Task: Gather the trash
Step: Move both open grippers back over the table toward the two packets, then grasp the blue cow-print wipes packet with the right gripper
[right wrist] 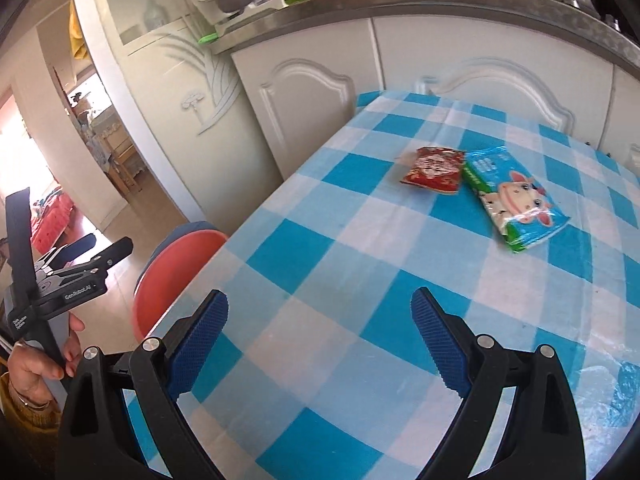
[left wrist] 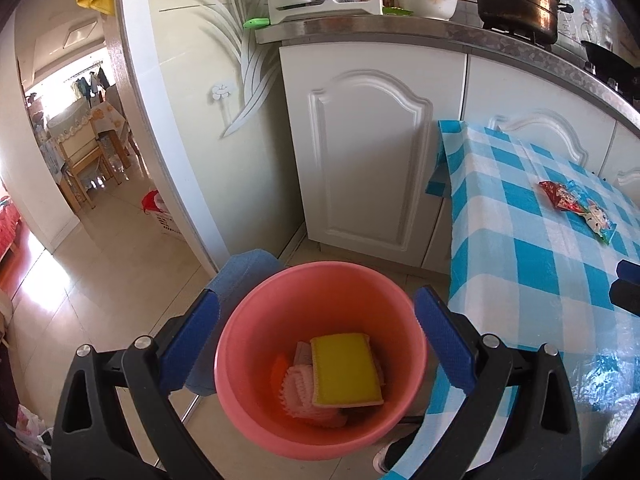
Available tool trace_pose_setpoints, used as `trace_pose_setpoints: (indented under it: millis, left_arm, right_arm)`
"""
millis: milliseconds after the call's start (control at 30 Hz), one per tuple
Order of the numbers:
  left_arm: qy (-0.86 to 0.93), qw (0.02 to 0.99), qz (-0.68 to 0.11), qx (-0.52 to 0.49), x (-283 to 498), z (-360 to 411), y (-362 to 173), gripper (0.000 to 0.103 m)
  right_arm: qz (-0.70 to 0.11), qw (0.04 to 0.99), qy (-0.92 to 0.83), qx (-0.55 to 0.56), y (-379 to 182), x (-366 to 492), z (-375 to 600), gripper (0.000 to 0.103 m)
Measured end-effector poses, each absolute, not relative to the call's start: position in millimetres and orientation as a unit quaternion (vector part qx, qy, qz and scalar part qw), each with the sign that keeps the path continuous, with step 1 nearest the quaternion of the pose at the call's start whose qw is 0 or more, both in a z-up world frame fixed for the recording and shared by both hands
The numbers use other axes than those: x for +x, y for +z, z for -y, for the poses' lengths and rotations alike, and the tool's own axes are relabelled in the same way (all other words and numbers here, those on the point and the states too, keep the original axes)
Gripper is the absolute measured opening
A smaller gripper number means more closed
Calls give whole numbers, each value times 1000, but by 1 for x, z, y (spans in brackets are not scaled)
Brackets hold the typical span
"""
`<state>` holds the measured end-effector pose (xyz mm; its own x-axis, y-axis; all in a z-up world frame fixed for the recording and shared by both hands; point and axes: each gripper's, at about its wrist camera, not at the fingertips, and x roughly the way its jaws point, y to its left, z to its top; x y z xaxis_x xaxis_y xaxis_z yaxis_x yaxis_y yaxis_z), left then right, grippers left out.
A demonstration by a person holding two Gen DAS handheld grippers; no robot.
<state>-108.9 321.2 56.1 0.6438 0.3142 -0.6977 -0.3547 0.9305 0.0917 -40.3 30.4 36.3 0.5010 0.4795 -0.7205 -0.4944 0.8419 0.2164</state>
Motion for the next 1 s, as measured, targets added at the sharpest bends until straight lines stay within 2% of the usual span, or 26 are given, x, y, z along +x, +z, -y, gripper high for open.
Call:
trace_pose_setpoints:
  millis: [500,1000]
  left_arm:
    - [113,918,-379,-17,-82,-259,68,98]
    - [66,919,-388,8,-50,-206,66,98]
  right_arm:
    - [-395,889,227,48,43,-17,55,92]
    - [-401,893,195,48,35,11,82,93]
